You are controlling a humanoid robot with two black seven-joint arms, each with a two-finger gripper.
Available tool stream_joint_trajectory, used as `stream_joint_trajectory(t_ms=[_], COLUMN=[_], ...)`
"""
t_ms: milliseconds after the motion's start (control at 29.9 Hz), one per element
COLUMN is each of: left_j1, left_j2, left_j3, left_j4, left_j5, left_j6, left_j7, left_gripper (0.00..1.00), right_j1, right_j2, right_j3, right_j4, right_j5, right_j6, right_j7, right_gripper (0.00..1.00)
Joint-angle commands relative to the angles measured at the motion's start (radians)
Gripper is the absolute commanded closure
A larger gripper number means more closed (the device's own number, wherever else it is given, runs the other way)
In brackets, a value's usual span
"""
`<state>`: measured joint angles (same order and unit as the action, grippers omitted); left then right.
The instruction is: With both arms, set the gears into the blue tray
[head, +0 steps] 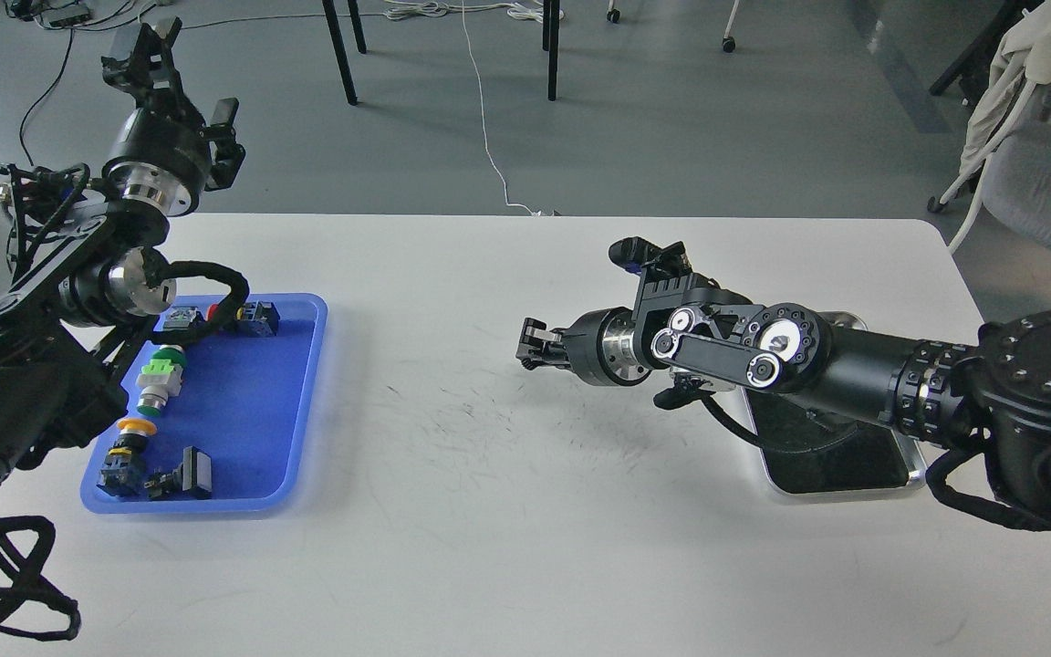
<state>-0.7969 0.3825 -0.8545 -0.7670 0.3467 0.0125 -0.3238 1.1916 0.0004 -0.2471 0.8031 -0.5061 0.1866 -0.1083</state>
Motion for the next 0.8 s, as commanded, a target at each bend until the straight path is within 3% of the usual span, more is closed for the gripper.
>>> stream_joint_trajectory(t_ms=[0, 201, 535, 635, 769], left_j1=[0.001, 0.001, 0.002, 0.004, 0.002], left_j2=[0.006, 0.015, 0.013, 0.013, 0.013], left_j3=[0.0, 0.0, 0.002, 0.002, 0.002], left_j4=[0.0, 0.0, 0.0, 0.0, 0.0], left_j5=[0.0, 0.0, 0.0, 0.0, 0.0], left_j6=[0.001, 0.001, 0.017, 0.017, 0.017], left_j7=[0.0, 0.0, -0.001, -0.001, -0.001], left_gripper=[0.02, 0.02, 0.02, 0.02, 0.02], right_j1=[-0.003, -0.009, -0.062, -0.066, -0.066], right_j2=[0.0, 0.0, 0.0, 0.0, 0.0], right_j3=[0.0, -0.001, -0.008, -0.008, -0.008], right_j4=[0.051, 0.143, 0.146, 0.145, 0.143], right_j5=[0.017, 0.066, 0.047, 0.047, 0.047], right_j6=[-0.018, -0.036, -0.033, -0.033, -0.036], right_j7=[0.001, 0.001, -0.007, -0.007, -0.007], right_gripper=[0.99, 0.98, 0.96, 0.87, 0.61])
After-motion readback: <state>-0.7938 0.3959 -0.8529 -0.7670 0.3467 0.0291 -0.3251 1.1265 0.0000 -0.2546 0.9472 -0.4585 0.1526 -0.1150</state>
